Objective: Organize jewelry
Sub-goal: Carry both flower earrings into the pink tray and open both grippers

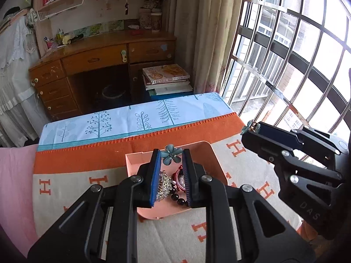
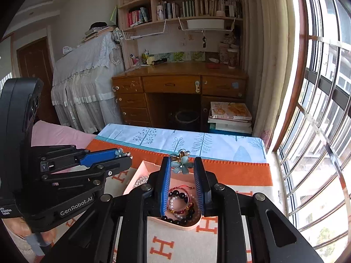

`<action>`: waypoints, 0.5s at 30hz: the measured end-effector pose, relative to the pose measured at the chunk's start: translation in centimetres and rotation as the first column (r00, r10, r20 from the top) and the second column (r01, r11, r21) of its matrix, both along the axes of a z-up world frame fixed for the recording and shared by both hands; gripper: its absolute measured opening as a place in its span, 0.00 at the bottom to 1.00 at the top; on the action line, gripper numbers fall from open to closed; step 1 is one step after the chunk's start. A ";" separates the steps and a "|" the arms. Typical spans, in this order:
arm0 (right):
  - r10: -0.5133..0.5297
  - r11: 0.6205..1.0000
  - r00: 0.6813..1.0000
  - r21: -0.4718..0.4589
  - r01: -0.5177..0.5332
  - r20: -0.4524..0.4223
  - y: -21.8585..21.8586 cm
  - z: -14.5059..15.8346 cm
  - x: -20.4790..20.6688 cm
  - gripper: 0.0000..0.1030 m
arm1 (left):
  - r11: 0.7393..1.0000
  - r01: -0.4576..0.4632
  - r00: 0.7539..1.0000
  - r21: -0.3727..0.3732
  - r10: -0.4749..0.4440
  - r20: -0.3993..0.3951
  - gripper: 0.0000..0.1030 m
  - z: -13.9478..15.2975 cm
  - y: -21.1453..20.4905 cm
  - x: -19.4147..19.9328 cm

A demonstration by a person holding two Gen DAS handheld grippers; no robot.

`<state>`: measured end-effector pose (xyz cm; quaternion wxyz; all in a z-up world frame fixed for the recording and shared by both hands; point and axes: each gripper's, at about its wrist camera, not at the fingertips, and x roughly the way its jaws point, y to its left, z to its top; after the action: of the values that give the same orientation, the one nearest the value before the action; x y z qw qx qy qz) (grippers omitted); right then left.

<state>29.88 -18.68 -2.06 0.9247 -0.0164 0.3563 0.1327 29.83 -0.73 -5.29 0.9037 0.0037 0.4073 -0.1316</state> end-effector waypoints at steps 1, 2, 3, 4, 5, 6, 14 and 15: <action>-0.006 1.000 0.999 -0.003 0.005 -0.033 -0.2 -1.5 1.1 0.20 | 1.000 0.000 1.000 -0.001 0.000 -0.025 0.16 -1.4 -0.2 1.1; -0.013 1.000 0.998 -0.008 0.012 -0.066 0.1 -3.4 2.3 0.20 | 1.000 0.003 0.999 -0.001 -0.003 -0.049 0.16 -2.7 -0.4 2.2; -0.019 1.000 0.995 -0.013 0.018 -0.096 0.0 -4.8 3.2 0.20 | 1.000 0.006 0.997 0.002 -0.005 -0.072 0.16 -4.3 -0.7 2.9; -0.022 1.000 0.992 -0.018 0.020 -0.124 0.0 -6.5 3.8 0.20 | 1.000 0.008 0.996 0.011 -0.007 -0.089 0.16 -5.4 -1.0 3.8; -0.026 0.999 0.988 -0.024 0.023 -0.149 -0.1 -7.9 4.5 0.20 | 1.000 0.010 0.994 0.019 -0.008 -0.106 0.16 -6.6 -1.3 4.4; -0.032 0.999 0.985 -0.028 0.027 -0.172 -0.2 -9.0 5.2 0.20 | 1.000 0.016 0.992 0.019 -0.013 -0.124 0.16 -7.8 -1.5 5.0; -0.013 0.998 0.967 -0.058 -0.002 -0.256 0.5 -15.4 6.3 0.29 | 0.997 0.036 0.986 0.068 -0.025 -0.162 0.40 -11.9 -2.6 5.7; -0.014 0.998 0.969 -0.068 -0.003 -0.245 0.8 -15.5 6.0 0.29 | 0.995 0.040 0.988 0.087 -0.027 -0.155 0.43 -11.6 -2.6 5.4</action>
<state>35.91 -17.90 -17.55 0.8729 -0.0302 0.4721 0.1191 35.23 -3.29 -16.93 0.8663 0.0409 0.4810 -0.1282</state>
